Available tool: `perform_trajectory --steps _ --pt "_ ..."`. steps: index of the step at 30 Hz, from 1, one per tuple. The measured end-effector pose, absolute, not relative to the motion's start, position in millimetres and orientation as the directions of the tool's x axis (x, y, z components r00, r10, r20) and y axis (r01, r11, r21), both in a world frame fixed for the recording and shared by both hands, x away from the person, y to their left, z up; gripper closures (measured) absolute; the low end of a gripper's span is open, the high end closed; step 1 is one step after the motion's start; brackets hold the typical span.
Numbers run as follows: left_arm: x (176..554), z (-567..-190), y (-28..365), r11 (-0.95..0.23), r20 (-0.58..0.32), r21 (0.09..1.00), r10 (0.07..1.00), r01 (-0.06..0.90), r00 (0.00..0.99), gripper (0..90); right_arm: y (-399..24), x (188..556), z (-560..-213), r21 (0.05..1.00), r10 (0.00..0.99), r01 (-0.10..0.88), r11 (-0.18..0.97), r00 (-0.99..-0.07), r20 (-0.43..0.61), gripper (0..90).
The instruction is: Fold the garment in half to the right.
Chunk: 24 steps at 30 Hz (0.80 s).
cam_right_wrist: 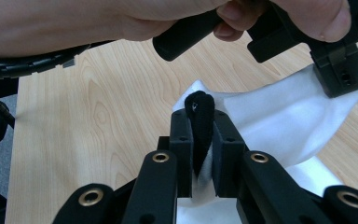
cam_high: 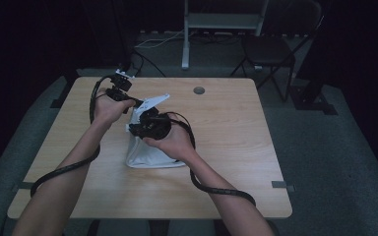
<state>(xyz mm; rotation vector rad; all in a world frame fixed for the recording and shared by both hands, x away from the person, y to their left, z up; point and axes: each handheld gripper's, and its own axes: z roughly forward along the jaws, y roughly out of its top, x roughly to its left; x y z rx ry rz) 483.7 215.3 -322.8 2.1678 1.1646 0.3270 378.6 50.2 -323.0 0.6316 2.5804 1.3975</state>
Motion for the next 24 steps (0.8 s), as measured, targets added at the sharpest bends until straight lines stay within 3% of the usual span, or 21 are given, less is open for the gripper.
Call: perform_trajectory --steps 24 --pt "483 -329 196 -0.416 -0.072 0.641 0.804 0.645 0.59 84.4 33 376 -331 0.817 0.449 0.316 0.482 -0.89 0.08 81.4"
